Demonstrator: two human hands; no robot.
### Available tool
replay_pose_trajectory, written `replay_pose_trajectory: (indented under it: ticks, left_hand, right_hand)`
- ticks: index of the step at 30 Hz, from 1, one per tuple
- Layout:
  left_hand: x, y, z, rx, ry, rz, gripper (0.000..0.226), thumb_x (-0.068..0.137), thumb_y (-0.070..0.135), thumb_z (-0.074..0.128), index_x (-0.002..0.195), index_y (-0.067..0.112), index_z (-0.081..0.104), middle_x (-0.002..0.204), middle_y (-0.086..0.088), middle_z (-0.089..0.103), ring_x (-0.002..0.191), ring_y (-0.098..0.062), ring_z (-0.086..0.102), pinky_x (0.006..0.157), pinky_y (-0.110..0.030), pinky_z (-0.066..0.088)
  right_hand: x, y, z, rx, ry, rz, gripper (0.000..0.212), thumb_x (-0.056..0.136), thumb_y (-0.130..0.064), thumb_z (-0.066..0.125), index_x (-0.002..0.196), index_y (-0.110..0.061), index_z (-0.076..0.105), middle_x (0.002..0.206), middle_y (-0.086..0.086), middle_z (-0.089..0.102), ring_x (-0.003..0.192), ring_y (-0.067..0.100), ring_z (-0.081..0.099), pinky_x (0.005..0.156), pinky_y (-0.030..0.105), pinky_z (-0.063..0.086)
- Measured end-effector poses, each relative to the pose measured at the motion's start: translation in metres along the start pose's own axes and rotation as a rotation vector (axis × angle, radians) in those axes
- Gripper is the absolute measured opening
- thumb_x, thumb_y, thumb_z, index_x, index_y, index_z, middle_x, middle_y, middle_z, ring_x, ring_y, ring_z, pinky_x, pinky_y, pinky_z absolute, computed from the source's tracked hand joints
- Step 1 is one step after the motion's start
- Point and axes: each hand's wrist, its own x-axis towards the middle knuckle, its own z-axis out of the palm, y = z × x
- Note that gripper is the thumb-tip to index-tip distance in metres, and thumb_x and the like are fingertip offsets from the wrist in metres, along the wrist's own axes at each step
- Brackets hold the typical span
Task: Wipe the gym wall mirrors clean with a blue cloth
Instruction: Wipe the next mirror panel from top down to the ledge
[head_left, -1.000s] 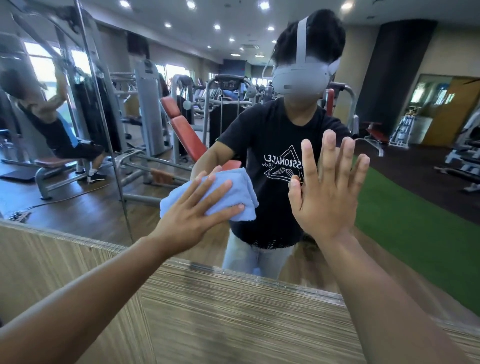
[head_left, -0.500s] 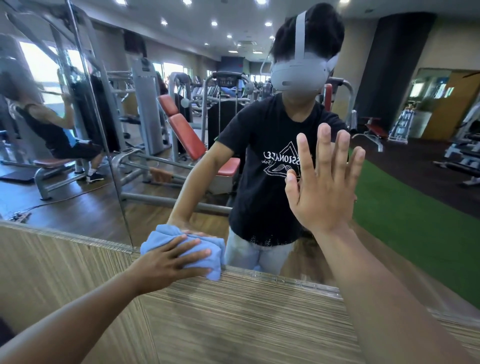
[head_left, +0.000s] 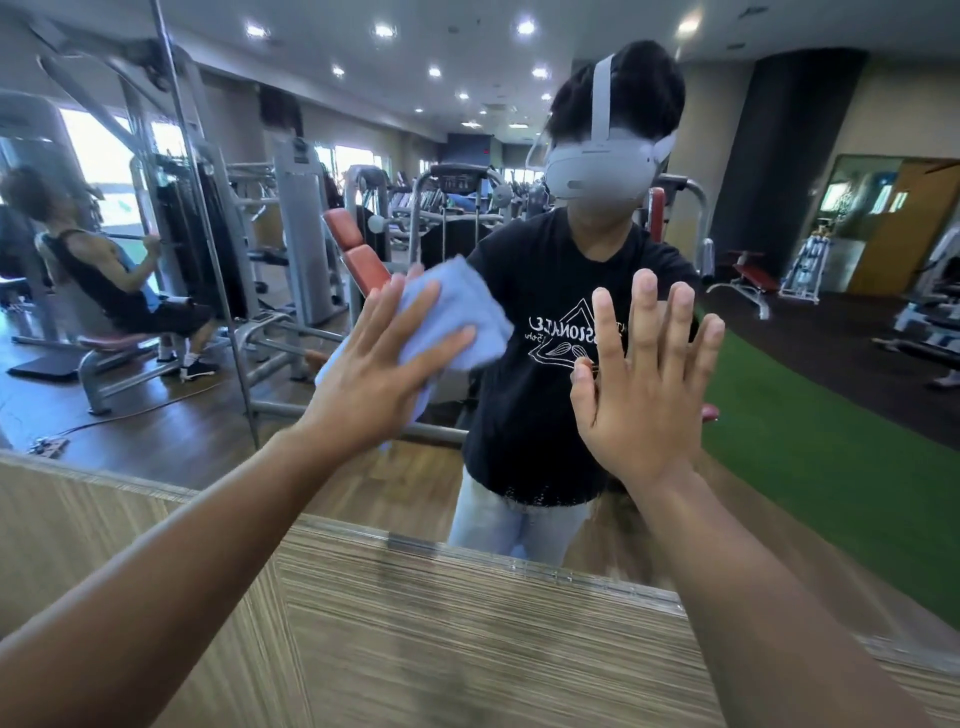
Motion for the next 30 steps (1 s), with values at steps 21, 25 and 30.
replay_pose_trajectory:
  ticks: [21, 25, 30]
  left_hand:
    - [0.01, 0.018, 0.009, 0.021, -0.069, 0.249, 0.06, 0.091, 0.004, 0.06, 0.146, 0.024, 0.049, 0.154, -0.016, 0.041, 0.146, -0.045, 0.03, 0.119, -0.061, 0.024]
    - [0.064, 0.022, 0.001, -0.004, 0.096, 0.096, 0.058, 0.087, -0.002, 0.061, 0.14, 0.019, 0.052, 0.149, -0.024, 0.043, 0.142, -0.045, 0.03, 0.119, -0.056, 0.027]
    - [0.008, 0.055, 0.034, -0.056, 0.142, 0.029, 0.051, 0.096, 0.003, 0.057, 0.143, 0.021, 0.052, 0.153, -0.017, 0.038, 0.149, -0.04, 0.025, 0.12, -0.055, 0.026]
  right_hand:
    - [-0.001, 0.001, 0.003, 0.018, 0.026, 0.003, 0.062, 0.107, -0.04, 0.037, 0.164, -0.021, 0.021, 0.169, 0.013, 0.014, 0.155, 0.04, 0.013, 0.124, 0.064, 0.011]
    - [0.0, 0.002, 0.001, 0.026, 0.024, 0.006, 0.061, 0.107, -0.04, 0.036, 0.163, -0.02, 0.024, 0.169, 0.013, 0.015, 0.155, 0.04, 0.012, 0.124, 0.064, 0.012]
    - [0.001, 0.003, -0.003, 0.051, -0.005, -0.015, 0.063, 0.108, -0.04, 0.04, 0.164, -0.021, 0.02, 0.169, 0.013, 0.011, 0.155, 0.04, 0.011, 0.124, 0.064, 0.011]
